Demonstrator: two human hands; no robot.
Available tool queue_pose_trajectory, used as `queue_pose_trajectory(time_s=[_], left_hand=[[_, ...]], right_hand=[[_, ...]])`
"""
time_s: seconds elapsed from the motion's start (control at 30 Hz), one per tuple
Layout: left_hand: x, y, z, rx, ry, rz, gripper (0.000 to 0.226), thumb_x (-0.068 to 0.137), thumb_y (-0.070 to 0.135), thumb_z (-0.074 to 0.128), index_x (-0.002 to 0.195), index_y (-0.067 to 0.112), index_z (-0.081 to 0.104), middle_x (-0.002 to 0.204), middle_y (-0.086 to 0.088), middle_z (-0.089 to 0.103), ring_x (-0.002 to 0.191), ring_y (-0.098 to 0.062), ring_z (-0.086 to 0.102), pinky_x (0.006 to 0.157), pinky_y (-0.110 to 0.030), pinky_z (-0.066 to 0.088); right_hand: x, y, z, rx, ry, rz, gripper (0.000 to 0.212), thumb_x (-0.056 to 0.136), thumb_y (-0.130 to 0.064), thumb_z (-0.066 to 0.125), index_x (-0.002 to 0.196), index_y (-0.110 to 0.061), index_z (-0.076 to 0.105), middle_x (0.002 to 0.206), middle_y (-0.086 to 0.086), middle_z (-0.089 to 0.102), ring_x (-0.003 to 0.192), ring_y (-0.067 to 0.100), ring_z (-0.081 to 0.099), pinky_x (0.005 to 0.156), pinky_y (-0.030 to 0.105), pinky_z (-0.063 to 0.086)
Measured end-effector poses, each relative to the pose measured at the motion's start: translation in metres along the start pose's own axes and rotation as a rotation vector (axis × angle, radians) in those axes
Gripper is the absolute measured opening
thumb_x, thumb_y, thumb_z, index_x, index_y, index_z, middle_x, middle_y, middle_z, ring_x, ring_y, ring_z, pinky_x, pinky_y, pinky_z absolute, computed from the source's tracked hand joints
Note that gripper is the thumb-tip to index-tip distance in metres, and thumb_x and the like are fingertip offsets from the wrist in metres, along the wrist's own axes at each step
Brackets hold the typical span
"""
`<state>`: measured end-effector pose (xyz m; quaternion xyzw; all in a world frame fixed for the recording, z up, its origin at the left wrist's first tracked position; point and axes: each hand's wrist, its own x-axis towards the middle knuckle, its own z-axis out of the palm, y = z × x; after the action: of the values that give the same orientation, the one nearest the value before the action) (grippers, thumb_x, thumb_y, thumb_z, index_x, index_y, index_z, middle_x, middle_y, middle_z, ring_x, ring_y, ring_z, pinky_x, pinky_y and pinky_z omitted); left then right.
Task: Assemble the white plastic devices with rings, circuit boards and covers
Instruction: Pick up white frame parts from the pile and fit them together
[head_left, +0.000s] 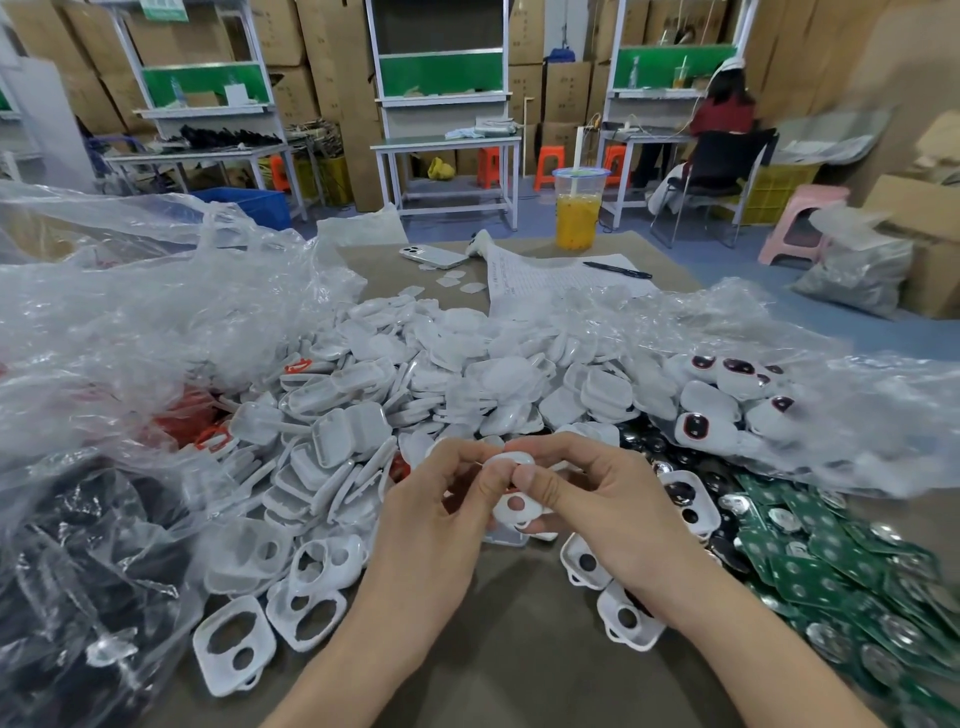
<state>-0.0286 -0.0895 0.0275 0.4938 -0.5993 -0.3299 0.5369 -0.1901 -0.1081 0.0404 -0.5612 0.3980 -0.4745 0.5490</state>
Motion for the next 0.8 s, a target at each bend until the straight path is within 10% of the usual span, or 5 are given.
queue_pose_trajectory(time_s=[0.4, 0.6, 0.8], left_hand=[[-0.006, 0.001, -0.002, 0.035, 0.000, 0.026, 0.022, 0.101, 0.037, 0.049, 0.103, 0.037, 0.071, 0.086, 0.009, 0.074, 0.079, -0.009, 0.070, 0.071, -0.011, 0.050], [-0.015, 0.000, 0.002, 0.478, -0.154, 0.197, 0.025, 0.101, 0.049, 0.044, 0.123, 0.048, 0.057, 0.115, 0.031, 0.059, 0.116, 0.003, 0.055, 0.094, -0.012, 0.041], [0.011, 0.021, 0.040, 0.804, -0.384, 0.390, 0.033, 0.108, 0.035, 0.039, 0.135, 0.029, 0.055, 0.124, 0.011, 0.055, 0.120, -0.009, 0.045, 0.105, -0.027, 0.035]], right_hand=[[0.006, -0.002, -0.010, 0.125, 0.124, -0.041, 0.017, 0.080, -0.029, 0.071, 0.094, -0.030, 0.081, 0.097, 0.001, 0.077, 0.085, 0.015, 0.073, 0.069, 0.027, 0.060], [0.014, -0.015, -0.045, 0.693, 0.358, -0.008, 0.023, 0.094, -0.010, 0.059, 0.099, -0.018, 0.080, 0.087, 0.004, 0.076, 0.073, 0.016, 0.074, 0.062, 0.026, 0.060], [0.017, -0.012, -0.055, 0.852, 0.409, 0.034, 0.023, 0.103, -0.006, 0.047, 0.115, -0.010, 0.067, 0.078, 0.009, 0.073, 0.073, 0.019, 0.074, 0.061, 0.026, 0.061]])
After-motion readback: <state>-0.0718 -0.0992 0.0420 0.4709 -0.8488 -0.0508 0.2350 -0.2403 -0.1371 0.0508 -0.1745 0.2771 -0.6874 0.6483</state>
